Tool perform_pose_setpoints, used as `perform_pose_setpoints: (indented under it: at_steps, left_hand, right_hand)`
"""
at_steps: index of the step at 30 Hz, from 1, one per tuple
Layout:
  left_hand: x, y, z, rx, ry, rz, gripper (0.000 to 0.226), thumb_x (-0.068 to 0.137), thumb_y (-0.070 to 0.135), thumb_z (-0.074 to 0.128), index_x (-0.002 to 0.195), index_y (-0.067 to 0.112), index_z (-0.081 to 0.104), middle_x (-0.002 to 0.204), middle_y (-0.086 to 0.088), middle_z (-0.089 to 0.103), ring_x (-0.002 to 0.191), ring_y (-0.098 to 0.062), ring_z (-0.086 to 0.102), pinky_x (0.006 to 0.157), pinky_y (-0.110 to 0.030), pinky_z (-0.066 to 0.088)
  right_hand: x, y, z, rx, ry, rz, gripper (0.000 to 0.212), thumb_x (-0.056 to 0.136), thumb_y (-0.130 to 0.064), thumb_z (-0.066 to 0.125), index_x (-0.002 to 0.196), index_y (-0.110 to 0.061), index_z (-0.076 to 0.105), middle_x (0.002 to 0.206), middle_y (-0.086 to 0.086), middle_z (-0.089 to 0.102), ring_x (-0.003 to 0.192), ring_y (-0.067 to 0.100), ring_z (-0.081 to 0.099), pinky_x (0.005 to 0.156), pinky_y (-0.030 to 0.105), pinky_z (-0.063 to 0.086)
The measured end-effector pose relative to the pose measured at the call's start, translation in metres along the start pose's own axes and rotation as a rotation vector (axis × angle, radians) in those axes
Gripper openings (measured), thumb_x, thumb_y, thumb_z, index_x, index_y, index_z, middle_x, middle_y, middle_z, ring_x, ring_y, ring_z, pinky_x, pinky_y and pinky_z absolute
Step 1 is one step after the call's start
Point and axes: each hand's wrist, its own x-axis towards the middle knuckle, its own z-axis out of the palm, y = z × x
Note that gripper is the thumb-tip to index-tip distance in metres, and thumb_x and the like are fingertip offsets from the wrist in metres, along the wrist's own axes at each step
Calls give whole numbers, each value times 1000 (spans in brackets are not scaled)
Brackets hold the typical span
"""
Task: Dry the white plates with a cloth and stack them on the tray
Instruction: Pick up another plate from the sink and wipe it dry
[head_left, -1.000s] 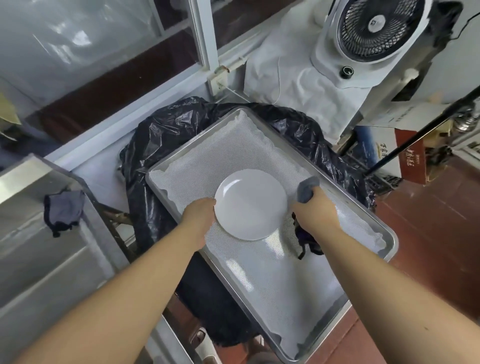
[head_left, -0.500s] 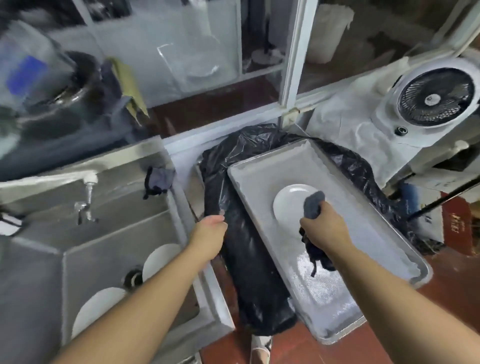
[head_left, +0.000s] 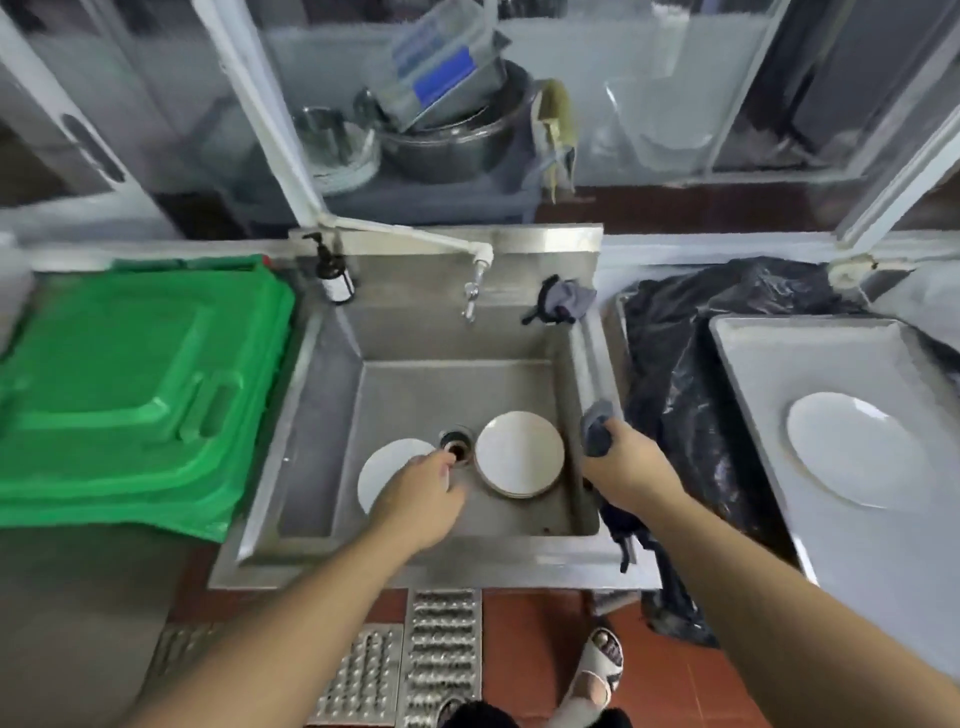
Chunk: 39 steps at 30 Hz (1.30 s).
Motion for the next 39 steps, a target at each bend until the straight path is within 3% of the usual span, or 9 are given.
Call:
perform_pose_setpoints:
  at_steps: [8,11,14,19,23,28,33,36,39]
  left_hand:
    - [-23,-103,-17,38,27,-137,49,98,34,56,147,27,54,149,0,57,127,-25,59,101,-36,51]
    - [-15,-120,-15,62,20,-170,49,98,35,54,146,30,54,147,1,59,124,-25,62,96,-39,54]
    - [-2,-128,-12,78,-4,-210,47,98,36,53,145,32,54,144,2,61,120,-26,64,95,-42,57]
    - [30,-131,-7,63,-63,-298,44,98,39,51,141,34,54,138,0,64,118,-28,65,93,-41,56]
    - [59,-137,-1,-15,-114,-343,52,98,38,53,149,29,50,146,-1,60,128,-29,59,100,-36,49]
    - [99,-161,1,10,-159,-348,49,98,33,52,146,25,54,144,-4,61,125,-31,61,98,-37,53]
    - [144,-201,14,64,-208,-342,44,95,32,52,138,27,59,138,-4,62,118,-33,61,94,-42,56]
    - [170,-225,28,95,-230,-350,36,94,29,52,127,20,64,128,-10,67,112,-37,62,92,-43,57]
    - [193,-246,46,99,-241,-366,40,96,27,54,133,15,61,132,-13,64,117,-38,61,90,-40,55]
  right_hand:
    - [-12,-75,76,-140,-211,-111,65,91,-22,65,152,-22,43,80,-2,64,73,22,64,60,32,51]
    - [3,-84,96,-145,-270,-131,54,90,-20,63,142,-18,46,86,7,71,83,31,69,72,41,60]
    - [25,-86,111,-133,-317,-140,56,90,-19,59,142,-22,39,85,7,70,76,28,66,63,35,53]
    - [72,-85,128,-133,-353,-88,55,90,-22,63,142,-18,49,79,-3,56,68,15,52,69,33,44]
    - [104,-82,144,-139,-374,-55,62,91,-27,67,149,-16,47,79,-7,49,70,15,49,62,32,39]
    - [134,-76,177,-123,-387,-10,54,95,-26,64,145,-11,48,86,-7,50,83,21,54,73,31,41]
    - [157,-70,218,-177,-396,55,33,95,-26,62,124,-18,47,82,-7,50,73,13,48,60,27,36]
    - [169,-69,243,-159,-363,122,35,89,-28,66,120,-21,51,82,-7,54,71,11,48,55,27,34]
    - [179,-63,269,-134,-364,165,41,88,-29,66,125,-20,52,84,-6,57,72,11,51,55,28,36]
